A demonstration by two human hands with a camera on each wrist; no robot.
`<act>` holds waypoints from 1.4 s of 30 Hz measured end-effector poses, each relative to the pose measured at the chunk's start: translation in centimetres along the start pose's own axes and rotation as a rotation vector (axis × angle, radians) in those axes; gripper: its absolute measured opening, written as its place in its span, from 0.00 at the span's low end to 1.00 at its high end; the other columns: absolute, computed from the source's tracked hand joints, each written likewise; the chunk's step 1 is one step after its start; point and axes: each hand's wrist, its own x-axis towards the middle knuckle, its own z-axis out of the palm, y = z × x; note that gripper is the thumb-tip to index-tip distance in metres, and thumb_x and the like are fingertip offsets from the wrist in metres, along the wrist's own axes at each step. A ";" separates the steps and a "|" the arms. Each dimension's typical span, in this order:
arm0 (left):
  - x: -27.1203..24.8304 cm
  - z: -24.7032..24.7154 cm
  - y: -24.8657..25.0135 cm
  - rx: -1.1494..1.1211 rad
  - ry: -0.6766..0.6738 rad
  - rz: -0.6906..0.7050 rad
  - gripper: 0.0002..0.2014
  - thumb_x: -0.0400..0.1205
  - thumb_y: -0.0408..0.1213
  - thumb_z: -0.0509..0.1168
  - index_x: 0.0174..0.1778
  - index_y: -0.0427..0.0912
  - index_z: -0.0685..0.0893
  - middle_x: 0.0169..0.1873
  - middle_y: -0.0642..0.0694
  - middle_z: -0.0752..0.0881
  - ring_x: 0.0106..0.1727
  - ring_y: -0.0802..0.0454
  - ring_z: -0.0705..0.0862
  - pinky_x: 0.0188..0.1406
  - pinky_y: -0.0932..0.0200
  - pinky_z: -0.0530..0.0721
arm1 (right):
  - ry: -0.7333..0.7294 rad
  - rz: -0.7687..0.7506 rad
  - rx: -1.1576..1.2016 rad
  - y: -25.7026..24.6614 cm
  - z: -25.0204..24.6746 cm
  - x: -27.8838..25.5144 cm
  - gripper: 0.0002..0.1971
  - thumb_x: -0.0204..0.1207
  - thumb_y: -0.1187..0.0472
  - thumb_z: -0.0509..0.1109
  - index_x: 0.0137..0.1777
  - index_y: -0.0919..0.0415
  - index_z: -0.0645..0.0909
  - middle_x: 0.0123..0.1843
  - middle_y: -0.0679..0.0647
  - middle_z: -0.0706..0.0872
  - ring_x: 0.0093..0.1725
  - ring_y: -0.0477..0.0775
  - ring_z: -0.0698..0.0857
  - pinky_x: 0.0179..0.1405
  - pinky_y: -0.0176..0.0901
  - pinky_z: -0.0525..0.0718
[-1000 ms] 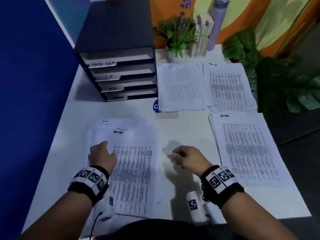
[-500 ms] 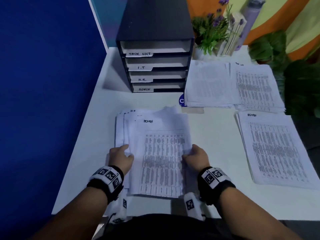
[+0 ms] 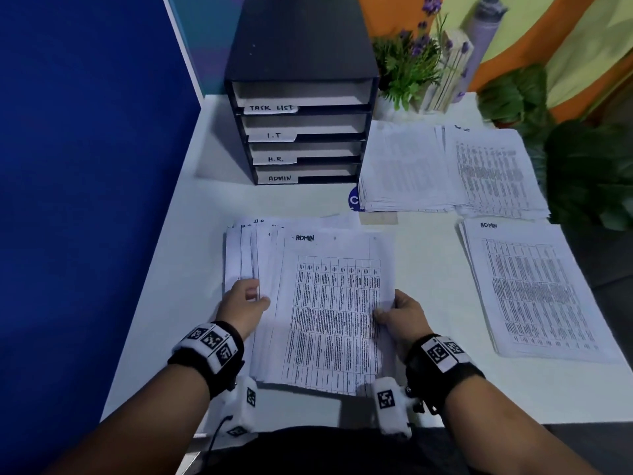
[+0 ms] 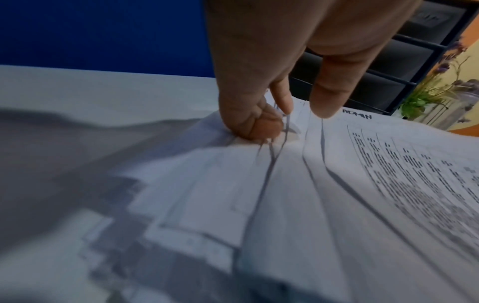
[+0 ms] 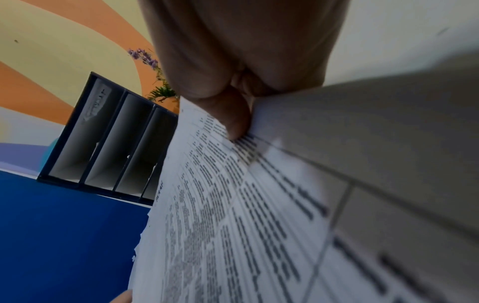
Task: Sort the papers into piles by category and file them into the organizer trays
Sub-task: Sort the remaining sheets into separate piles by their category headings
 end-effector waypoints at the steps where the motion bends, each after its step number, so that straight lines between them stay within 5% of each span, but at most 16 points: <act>1: 0.1 0.1 0.1 -0.004 -0.012 0.001 0.18 0.78 0.35 0.70 0.64 0.49 0.79 0.56 0.48 0.83 0.60 0.46 0.83 0.67 0.50 0.79 | -0.014 0.003 -0.003 0.0 0.0 -0.1 0.11 0.72 0.80 0.65 0.45 0.64 0.83 0.33 0.63 0.84 0.27 0.58 0.80 0.36 0.55 0.83; 6: 0.2 1.1 0.7 0.011 0.006 0.056 0.17 0.79 0.32 0.68 0.64 0.44 0.78 0.60 0.45 0.81 0.55 0.49 0.82 0.59 0.57 0.79 | 0.003 -0.028 -0.055 0.2 0.5 0.0 0.13 0.69 0.78 0.62 0.43 0.62 0.84 0.29 0.62 0.82 0.24 0.58 0.79 0.27 0.53 0.84; 11: 0.8 1.1 0.9 0.037 -0.016 -0.012 0.22 0.80 0.34 0.68 0.70 0.42 0.74 0.53 0.44 0.82 0.54 0.44 0.83 0.58 0.55 0.80 | 0.143 -0.196 -0.255 0.2 -0.3 1.1 0.08 0.70 0.73 0.65 0.38 0.62 0.83 0.30 0.55 0.82 0.29 0.53 0.77 0.34 0.47 0.79; 17: 1.1 1.1 1.0 -0.091 -0.131 0.034 0.31 0.71 0.54 0.69 0.70 0.51 0.72 0.60 0.48 0.84 0.62 0.47 0.83 0.66 0.40 0.81 | 0.075 -0.053 0.139 0.4 -1.2 0.9 0.12 0.72 0.83 0.62 0.46 0.71 0.82 0.41 0.63 0.84 0.41 0.58 0.81 0.42 0.50 0.80; 20: 0.6 0.8 1.3 -0.145 -0.099 0.084 0.16 0.77 0.40 0.71 0.58 0.58 0.77 0.55 0.53 0.86 0.59 0.50 0.85 0.65 0.43 0.82 | 0.065 -0.028 0.120 0.2 -1.5 1.1 0.15 0.74 0.80 0.65 0.47 0.61 0.85 0.40 0.65 0.87 0.36 0.60 0.84 0.39 0.57 0.86; 22: 0.5 0.6 1.5 -0.188 -0.067 0.105 0.15 0.78 0.34 0.72 0.51 0.60 0.80 0.52 0.55 0.89 0.56 0.51 0.88 0.62 0.48 0.83 | 0.055 -0.031 0.083 0.4 -2.0 1.6 0.11 0.74 0.78 0.68 0.43 0.61 0.83 0.37 0.66 0.85 0.35 0.60 0.83 0.39 0.57 0.85; 25: 0.5 0.3 1.7 -0.238 -0.049 0.108 0.15 0.77 0.35 0.74 0.52 0.59 0.82 0.52 0.58 0.90 0.56 0.55 0.88 0.62 0.50 0.83 | 0.036 -0.028 0.040 0.5 -2.2 2.1 0.03 0.74 0.73 0.71 0.43 0.66 0.82 0.38 0.68 0.84 0.38 0.61 0.82 0.41 0.57 0.84; 28: 0.6 0.1 1.9 -0.237 -0.021 0.118 0.15 0.77 0.36 0.73 0.57 0.58 0.83 0.53 0.59 0.89 0.57 0.55 0.87 0.65 0.48 0.82 | 0.039 -0.034 0.066 0.4 -2.1 2.5 0.08 0.72 0.75 0.70 0.46 0.65 0.86 0.45 0.71 0.89 0.42 0.63 0.87 0.49 0.64 0.87; 30: 0.6 0.2 2.1 -0.241 0.009 0.125 0.16 0.78 0.33 0.72 0.57 0.56 0.82 0.53 0.56 0.89 0.58 0.54 0.87 0.65 0.49 0.82 | 0.041 -0.031 0.091 0.1 -2.1 2.4 0.13 0.73 0.79 0.68 0.48 0.63 0.88 0.46 0.65 0.92 0.45 0.63 0.89 0.52 0.59 0.88; 34: 0.5 0.4 2.5 -0.233 0.050 0.131 0.17 0.77 0.31 0.72 0.59 0.54 0.81 0.53 0.55 0.89 0.57 0.53 0.87 0.64 0.50 0.82 | 0.035 -0.040 0.062 -0.4 -2.0 2.3 0.13 0.73 0.78 0.68 0.50 0.63 0.87 0.45 0.61 0.92 0.43 0.61 0.90 0.47 0.56 0.89; 37: 0.5 0.7 2.9 -0.238 0.062 0.134 0.16 0.75 0.34 0.75 0.55 0.56 0.83 0.52 0.57 0.90 0.55 0.55 0.88 0.63 0.49 0.83 | 0.032 -0.063 -0.012 -0.5 -2.1 2.7 0.05 0.69 0.69 0.73 0.40 0.65 0.78 0.35 0.66 0.83 0.35 0.59 0.83 0.37 0.57 0.84; 42: 0.3 2.0 4.9 -0.268 0.127 0.158 0.12 0.77 0.41 0.74 0.55 0.49 0.86 0.48 0.57 0.90 0.51 0.57 0.88 0.51 0.62 0.82 | 0.032 -0.071 -0.027 -1.1 -2.9 3.4 0.18 0.65 0.59 0.75 0.45 0.74 0.77 0.35 0.64 0.81 0.35 0.58 0.79 0.38 0.56 0.80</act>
